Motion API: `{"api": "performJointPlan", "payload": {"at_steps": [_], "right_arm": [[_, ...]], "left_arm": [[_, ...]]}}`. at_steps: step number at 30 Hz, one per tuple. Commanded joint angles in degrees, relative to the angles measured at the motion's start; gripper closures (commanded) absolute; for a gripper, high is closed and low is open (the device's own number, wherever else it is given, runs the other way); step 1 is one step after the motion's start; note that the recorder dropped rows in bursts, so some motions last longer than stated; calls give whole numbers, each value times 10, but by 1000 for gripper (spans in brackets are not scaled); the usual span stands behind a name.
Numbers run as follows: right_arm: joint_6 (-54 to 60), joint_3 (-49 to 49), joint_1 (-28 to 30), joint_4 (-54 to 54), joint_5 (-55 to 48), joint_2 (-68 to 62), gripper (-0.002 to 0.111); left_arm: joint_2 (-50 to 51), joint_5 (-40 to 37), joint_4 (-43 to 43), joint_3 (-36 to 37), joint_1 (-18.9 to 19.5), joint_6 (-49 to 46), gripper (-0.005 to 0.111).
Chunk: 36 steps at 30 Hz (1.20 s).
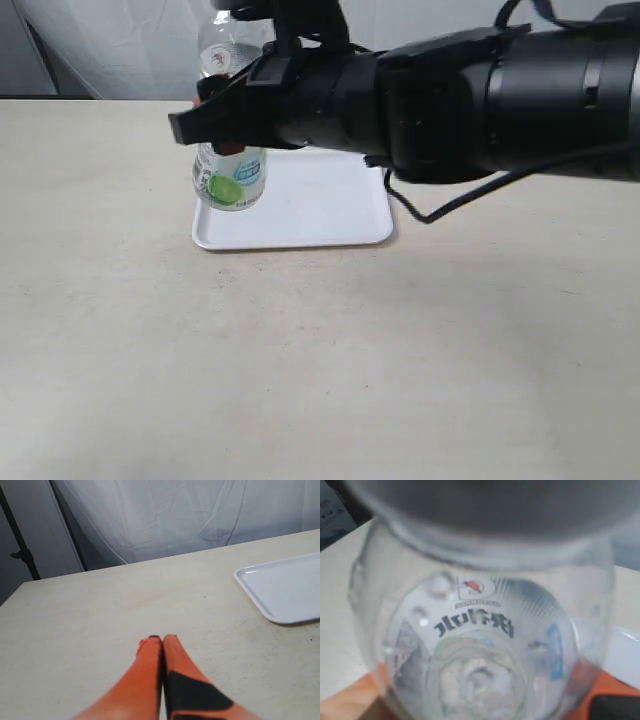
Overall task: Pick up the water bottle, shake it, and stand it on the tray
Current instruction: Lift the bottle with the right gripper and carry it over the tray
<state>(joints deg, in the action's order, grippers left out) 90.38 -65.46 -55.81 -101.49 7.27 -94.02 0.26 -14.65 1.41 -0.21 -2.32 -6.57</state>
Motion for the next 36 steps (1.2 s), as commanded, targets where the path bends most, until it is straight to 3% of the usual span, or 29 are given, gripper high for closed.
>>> {"api": "performJointPlan", "payload": {"at_steps": [1, 3, 4, 8, 10, 15, 16, 19, 20, 22, 23, 24, 27, 29, 31, 32, 33, 35, 36], "right_arm": [[-16, 12, 56, 49, -179, 12, 109], [-98, 12, 52, 55, -39, 19, 109], [-86, 12, 46, 55, 19, 22, 109], [53, 13, 37, 15, 52, 24, 109], [61, 18, 37, 15, 59, 16, 109], [46, 24, 7, 15, 258, -2, 109], [52, 24, 2, 15, 233, -2, 109], [154, 25, 9, 15, -4, 11, 109], [129, 17, 8, 15, 30, 13, 109], [34, 1, -8, 15, 256, 9, 109], [35, -3, -15, 15, 320, 5, 109], [66, -2, -19, 15, 305, 7, 109], [165, 18, -19, 15, 63, 20, 109], [121, 15, -21, 15, 132, 23, 109], [50, 6, -19, 15, 310, 14, 109], [61, 6, -14, 15, 310, 14, 109], [85, 12, -12, 15, 257, 19, 109], [119, 28, -4, 15, 43, 37, 109], [112, 29, 1, 15, -4, 40, 109]], "left_arm": [[-3, 5, -2, 2, 0, 0, 106], [-3, 5, -2, 2, 0, 0, 106], [-3, 5, -2, 2, 0, 0, 106], [-3, 5, -1, 2, 0, 0, 106], [-3, 5, -1, 2, 0, 0, 106], [-3, 5, -1, 2, 0, 0, 106], [-3, 5, -1, 2, 0, 0, 106], [-3, 5, -2, 2, 0, 0, 106], [-3, 5, -2, 2, 0, 0, 106], [-3, 5, -2, 2, 0, 0, 106], [-3, 5, -2, 2, 0, 0, 106], [-3, 5, -2, 2, 0, 0, 106], [-3, 5, -2, 2, 0, 0, 106], [-3, 5, -2, 2, 0, 0, 106], [-3, 5, -2, 2, 0, 0, 106], [-3, 5, -2, 2, 0, 0, 106], [-3, 5, -2, 2, 0, 0, 106], [-3, 5, -2, 2, 0, 0, 106], [-3, 5, -2, 2, 0, 0, 106]]}}
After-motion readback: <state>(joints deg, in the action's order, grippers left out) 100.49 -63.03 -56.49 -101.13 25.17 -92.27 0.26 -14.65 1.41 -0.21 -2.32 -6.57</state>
